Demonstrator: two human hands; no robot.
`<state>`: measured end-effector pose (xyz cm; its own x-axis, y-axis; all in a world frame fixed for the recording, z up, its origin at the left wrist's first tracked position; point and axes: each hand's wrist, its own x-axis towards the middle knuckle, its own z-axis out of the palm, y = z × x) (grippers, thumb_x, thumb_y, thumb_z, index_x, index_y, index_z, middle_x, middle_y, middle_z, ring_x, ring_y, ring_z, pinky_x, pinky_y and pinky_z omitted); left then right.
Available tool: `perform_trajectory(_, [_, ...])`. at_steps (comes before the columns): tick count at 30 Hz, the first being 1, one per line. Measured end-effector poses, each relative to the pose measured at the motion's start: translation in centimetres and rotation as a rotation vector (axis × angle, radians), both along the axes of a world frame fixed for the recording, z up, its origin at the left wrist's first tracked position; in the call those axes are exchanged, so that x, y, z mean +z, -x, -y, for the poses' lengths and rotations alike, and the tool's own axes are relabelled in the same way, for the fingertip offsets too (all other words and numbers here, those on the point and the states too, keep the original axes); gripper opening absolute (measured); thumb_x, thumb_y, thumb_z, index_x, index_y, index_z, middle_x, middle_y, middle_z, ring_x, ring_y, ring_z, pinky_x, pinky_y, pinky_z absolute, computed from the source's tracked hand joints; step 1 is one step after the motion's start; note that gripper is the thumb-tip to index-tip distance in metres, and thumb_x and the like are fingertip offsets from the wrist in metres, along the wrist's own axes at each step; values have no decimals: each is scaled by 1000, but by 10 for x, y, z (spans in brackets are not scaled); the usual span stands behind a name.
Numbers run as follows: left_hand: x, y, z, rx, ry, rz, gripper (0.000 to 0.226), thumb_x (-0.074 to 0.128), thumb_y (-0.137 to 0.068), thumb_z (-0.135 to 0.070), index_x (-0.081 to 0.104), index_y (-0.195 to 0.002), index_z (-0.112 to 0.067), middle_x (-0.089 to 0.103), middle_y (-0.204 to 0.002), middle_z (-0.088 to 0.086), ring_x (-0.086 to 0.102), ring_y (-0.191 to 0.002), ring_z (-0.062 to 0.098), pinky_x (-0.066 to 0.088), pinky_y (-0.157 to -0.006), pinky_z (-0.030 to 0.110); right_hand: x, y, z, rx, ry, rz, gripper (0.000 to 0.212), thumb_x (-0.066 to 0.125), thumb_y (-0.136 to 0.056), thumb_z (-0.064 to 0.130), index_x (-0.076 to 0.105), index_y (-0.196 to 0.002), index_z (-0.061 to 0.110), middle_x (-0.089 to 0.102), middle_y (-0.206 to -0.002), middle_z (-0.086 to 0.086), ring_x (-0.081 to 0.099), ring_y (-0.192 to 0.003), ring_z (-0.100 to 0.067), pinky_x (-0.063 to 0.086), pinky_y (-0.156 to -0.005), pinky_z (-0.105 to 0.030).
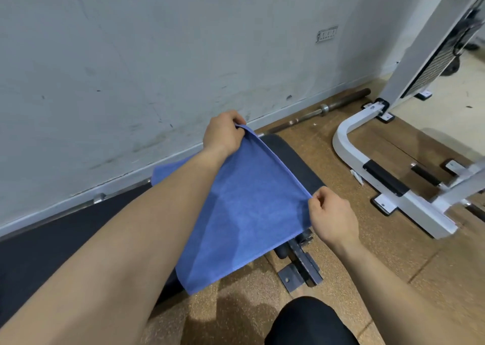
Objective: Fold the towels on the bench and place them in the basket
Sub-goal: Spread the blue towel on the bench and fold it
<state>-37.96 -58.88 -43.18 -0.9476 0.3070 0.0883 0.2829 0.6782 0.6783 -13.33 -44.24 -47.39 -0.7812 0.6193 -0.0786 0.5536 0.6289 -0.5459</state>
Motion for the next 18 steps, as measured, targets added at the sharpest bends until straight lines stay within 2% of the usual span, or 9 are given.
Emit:
perform_trajectory(2, [-16,6,-7,-6,62,14,28,59,-83,-13,66,-106,-27,68,-105,-1,63,-99,24,52,-84,33,-11,4,-4,15,-44,50,8,47,-86,24,51,-80,28,62,-72,8,59,-69,-16,50,-62,-33])
perform_trajectory(5, [-40,9,-8,1,256,77,52,61,-86,-20,47,-136,-15,55,-131,12,53,-121,36,46,-100,44,-25,15,-4,52,-167,22,6,51,-84,30,53,-89,29,57,-90,9,56,-84,-18,52,-72,-38])
perform_trajectory(7, [-54,9,-3,25,332,144,57,58,-91,-32,39,-140,-12,52,-137,14,49,-125,39,44,-102,49,-29,31,-1,102,-234,-37,16,51,-84,29,58,-97,25,56,-98,3,54,-91,-22,52,-77,-40])
perform_trajectory(10, [-70,13,5,12,409,215,55,47,-97,-49,41,-141,-17,57,-137,10,52,-126,35,40,-105,47,-27,65,7,195,-253,-55,28,51,-87,28,63,-111,20,57,-108,-2,54,-101,-26,49,-85,-43])
perform_trajectory(12, [-76,15,9,14,402,223,51,43,-97,-55,49,-136,-23,61,-132,5,54,-125,30,36,-105,45,-22,92,12,250,-240,-33,35,49,-91,30,61,-123,20,55,-117,-3,53,-108,-27,47,-91,-44])
perform_trajectory(14, [-78,13,12,33,318,198,41,49,-94,-55,55,-126,-28,65,-123,-1,57,-118,27,38,-105,44,-19,117,16,288,-238,6,42,48,-94,32,56,-133,20,52,-128,-5,50,-116,-28,45,-95,-45])
perform_trajectory(17, [-82,8,17,81,84,132,14,63,-84,-37,54,-95,-35,68,-102,-9,63,-100,23,46,-95,44,-20,150,20,303,-234,83,50,47,-94,32,46,-143,20,48,-137,-9,44,-124,-32,41,-98,-45])
perform_trajectory(18, [-82,5,19,92,14,115,14,63,-79,-30,52,-85,-37,67,-96,-11,63,-94,21,49,-91,44,-20,159,21,286,-209,91,53,48,-94,33,43,-145,19,47,-139,-10,42,-126,-32,39,-100,-45])
